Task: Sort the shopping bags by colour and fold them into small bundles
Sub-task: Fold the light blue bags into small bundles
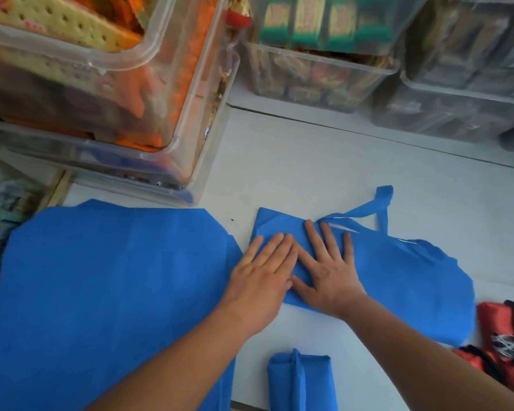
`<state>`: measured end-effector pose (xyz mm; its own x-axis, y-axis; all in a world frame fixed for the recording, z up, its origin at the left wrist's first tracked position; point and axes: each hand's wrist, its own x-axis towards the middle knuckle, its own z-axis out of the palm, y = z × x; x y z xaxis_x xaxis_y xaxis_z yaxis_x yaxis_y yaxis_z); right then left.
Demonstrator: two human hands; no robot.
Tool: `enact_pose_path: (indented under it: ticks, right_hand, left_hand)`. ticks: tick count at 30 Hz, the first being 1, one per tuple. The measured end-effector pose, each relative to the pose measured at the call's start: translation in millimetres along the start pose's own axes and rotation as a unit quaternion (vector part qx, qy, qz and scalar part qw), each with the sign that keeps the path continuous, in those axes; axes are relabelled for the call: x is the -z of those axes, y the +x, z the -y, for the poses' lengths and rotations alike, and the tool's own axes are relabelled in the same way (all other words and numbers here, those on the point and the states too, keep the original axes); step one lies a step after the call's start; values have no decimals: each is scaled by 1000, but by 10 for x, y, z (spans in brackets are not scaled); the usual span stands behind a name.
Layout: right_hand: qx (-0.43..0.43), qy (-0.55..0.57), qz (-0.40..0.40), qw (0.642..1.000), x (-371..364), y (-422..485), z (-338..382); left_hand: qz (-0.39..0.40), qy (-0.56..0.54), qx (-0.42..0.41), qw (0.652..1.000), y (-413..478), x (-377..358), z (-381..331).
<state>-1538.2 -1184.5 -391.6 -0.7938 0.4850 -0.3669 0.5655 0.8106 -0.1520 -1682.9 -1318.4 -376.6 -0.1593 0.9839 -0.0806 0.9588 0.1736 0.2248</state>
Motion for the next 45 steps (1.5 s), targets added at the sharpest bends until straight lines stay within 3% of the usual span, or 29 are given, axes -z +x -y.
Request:
enact_pose_path:
  ticks: [3, 7, 12, 19, 23, 25, 28, 30, 32, 34, 38, 42, 45]
  right_hand:
    - [8, 63, -5, 998, 64, -87, -149]
    - [-83, 26, -46, 995, 1, -698, -389]
    - [-179, 3, 20, 984, -127, -1249, -719]
    - [-183, 29, 34, 982, -184, -1173, -875]
    - [-181, 36, 38, 982, -168, -1183, -887]
    - [-169, 24, 8, 985, -166, -1190, -847]
    - [-90, 1, -67, 994, -93, -1179, -795]
    - [1, 6, -77, 997, -71, -1203, -774]
    - [38, 10, -63, 997, -75, -1261, -783]
    - [37, 30, -76, 996, -71, -1258, -827]
    - [37, 76, -137, 987, -26, -1244, -946]
    - [23, 120, -146, 982, 38, -1335, -994]
    - [-3, 132, -92, 987, 184, -1305, -1088]
  left_hand:
    - [62, 18, 15, 998, -64, -138, 0]
    - [82, 23, 29, 996, -63, -188, 29]
    - [73, 23, 19, 997, -84, -210, 56]
    - [25, 45, -191, 980, -123, -191, 246]
    - [-61, 52, -238, 968, -26, -115, 189]
    - [-57, 83, -249, 963, 9, -86, 156]
    - [-24, 80, -199, 976, 0, -41, 110]
    - [-8, 0, -133, 991, -44, 21, 84]
    - [26, -111, -57, 992, -55, 93, 56]
    - [72, -173, 0, 982, -48, 133, 67]
    - [128, -193, 39, 972, -34, 263, 40]
    - [169, -137, 23, 976, -98, 421, -95]
    - [243, -73, 3, 967, -148, 478, -167]
